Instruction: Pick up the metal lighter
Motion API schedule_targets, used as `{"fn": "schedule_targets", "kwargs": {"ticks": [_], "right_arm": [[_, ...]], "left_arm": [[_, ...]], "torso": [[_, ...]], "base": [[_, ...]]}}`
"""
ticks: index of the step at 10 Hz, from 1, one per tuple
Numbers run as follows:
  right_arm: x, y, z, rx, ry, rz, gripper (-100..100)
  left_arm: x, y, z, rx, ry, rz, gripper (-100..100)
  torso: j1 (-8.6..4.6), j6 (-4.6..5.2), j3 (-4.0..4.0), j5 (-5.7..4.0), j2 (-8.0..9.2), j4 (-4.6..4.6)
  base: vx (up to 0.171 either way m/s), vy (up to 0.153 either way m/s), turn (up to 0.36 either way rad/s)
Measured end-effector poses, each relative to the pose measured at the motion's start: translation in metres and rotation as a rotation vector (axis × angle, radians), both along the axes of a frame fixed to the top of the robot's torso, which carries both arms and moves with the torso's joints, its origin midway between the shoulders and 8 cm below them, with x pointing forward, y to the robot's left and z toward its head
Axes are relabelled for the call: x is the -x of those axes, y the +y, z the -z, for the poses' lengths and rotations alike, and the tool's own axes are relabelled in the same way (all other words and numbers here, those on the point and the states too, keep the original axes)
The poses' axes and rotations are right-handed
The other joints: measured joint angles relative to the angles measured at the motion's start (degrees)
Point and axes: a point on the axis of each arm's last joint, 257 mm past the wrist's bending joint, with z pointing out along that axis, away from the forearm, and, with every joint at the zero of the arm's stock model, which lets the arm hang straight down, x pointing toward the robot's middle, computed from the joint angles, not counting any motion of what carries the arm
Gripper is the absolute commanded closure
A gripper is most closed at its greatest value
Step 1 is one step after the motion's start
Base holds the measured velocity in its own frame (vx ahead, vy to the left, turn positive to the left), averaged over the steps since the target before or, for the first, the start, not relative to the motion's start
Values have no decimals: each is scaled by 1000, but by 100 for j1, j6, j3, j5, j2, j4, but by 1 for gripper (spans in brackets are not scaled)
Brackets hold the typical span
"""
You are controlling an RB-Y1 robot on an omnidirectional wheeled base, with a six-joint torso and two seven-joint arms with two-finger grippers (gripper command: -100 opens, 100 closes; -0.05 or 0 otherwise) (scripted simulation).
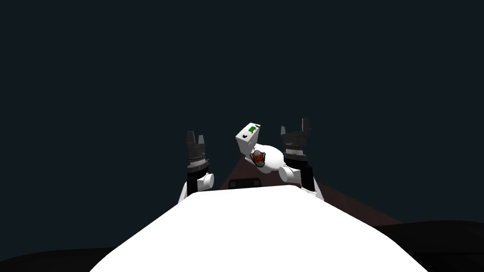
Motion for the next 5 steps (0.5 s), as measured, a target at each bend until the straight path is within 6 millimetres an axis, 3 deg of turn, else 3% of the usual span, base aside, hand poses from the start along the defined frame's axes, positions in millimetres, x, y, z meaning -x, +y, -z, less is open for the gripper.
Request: {"fn": "schedule_targets", "kwargs": {"ticks": [5], "right_arm": [[-8,35,-1,74,19,-105,-100]], "left_arm": [[0,0,0,0,0,0,0]], "torso": [[-28,1,-21,-7,-35,-8]], "base": [[85,-67,138]]}}
